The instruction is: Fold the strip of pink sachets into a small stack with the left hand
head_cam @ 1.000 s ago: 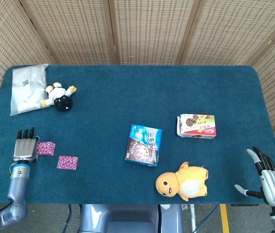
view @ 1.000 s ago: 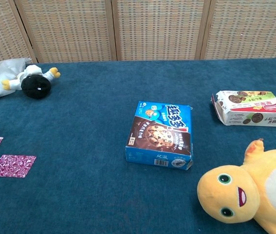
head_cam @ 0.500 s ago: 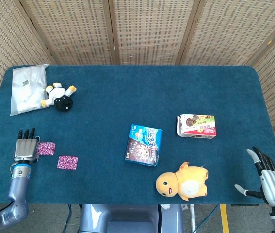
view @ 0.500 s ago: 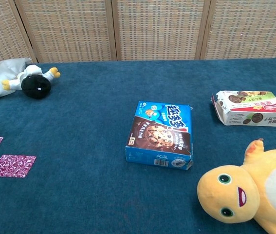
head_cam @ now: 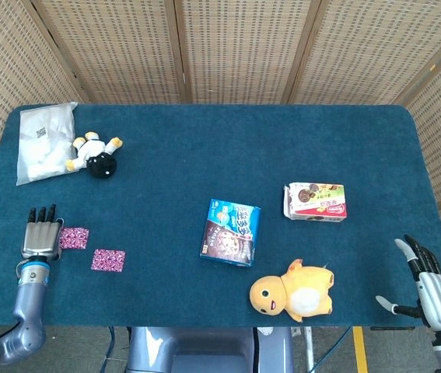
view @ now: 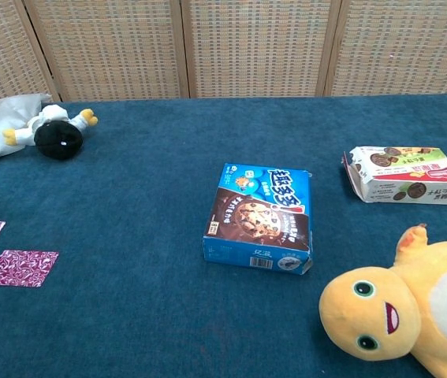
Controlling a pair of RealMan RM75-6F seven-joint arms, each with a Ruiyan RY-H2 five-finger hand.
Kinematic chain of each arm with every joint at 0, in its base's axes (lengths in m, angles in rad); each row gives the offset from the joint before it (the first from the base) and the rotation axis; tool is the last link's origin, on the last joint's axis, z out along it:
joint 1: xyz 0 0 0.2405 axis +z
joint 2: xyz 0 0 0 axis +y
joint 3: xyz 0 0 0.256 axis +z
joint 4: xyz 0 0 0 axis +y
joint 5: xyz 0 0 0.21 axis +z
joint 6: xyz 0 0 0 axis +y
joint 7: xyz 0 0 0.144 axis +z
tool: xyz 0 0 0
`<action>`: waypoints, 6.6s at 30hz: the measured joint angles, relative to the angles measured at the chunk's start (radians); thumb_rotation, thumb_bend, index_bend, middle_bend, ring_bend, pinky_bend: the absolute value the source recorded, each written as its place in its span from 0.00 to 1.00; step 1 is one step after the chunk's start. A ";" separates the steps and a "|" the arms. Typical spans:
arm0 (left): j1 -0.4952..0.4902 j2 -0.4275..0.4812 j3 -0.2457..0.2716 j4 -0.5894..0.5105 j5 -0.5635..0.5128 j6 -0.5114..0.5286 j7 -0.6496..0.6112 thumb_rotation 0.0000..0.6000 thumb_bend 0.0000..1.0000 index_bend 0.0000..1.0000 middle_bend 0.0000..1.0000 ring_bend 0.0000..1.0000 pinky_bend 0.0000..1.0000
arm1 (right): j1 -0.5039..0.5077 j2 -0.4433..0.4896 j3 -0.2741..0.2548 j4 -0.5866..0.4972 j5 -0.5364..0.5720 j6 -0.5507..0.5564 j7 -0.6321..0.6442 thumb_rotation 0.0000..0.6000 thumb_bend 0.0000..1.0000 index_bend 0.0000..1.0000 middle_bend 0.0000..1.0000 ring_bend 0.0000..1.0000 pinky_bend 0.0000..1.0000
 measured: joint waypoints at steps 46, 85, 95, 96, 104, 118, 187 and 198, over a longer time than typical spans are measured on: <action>0.065 0.095 0.044 -0.436 0.213 0.198 -0.034 1.00 0.28 0.23 0.00 0.00 0.00 | 0.001 0.004 0.001 0.004 0.006 -0.005 0.020 1.00 0.11 0.04 0.00 0.00 0.00; 0.089 -0.049 -0.005 -0.395 0.082 0.218 0.117 1.00 0.27 0.23 0.00 0.00 0.00 | 0.001 0.009 0.002 -0.001 0.004 -0.005 0.029 1.00 0.10 0.04 0.00 0.00 0.00; 0.049 -0.085 -0.024 -0.368 0.021 0.212 0.155 1.00 0.28 0.23 0.00 0.00 0.00 | 0.002 0.010 0.002 0.000 0.006 -0.008 0.032 1.00 0.10 0.04 0.00 0.00 0.00; 0.047 -0.087 -0.025 -0.366 0.018 0.213 0.156 1.00 0.28 0.23 0.00 0.00 0.00 | 0.002 0.010 0.002 0.000 0.006 -0.008 0.033 1.00 0.10 0.04 0.00 0.00 0.00; 0.035 -0.095 -0.023 -0.360 -0.004 0.212 0.159 1.00 0.28 0.23 0.00 0.00 0.00 | 0.002 0.011 0.003 -0.001 0.005 -0.006 0.037 1.00 0.11 0.04 0.00 0.00 0.00; 0.023 -0.106 -0.007 -0.356 0.009 0.222 0.151 1.00 0.30 0.32 0.00 0.00 0.00 | 0.003 0.011 0.003 -0.003 0.006 -0.007 0.033 1.00 0.10 0.04 0.00 0.00 0.00; 0.009 -0.139 0.013 -0.299 -0.018 0.207 0.143 1.00 0.33 0.40 0.00 0.00 0.00 | 0.003 0.014 0.002 -0.007 0.006 -0.009 0.036 1.00 0.11 0.04 0.00 0.00 0.00; 0.011 -0.130 0.019 -0.314 0.002 0.207 0.130 1.00 0.35 0.46 0.00 0.00 0.00 | 0.001 0.016 0.002 -0.007 0.006 -0.006 0.041 1.00 0.11 0.04 0.00 0.00 0.00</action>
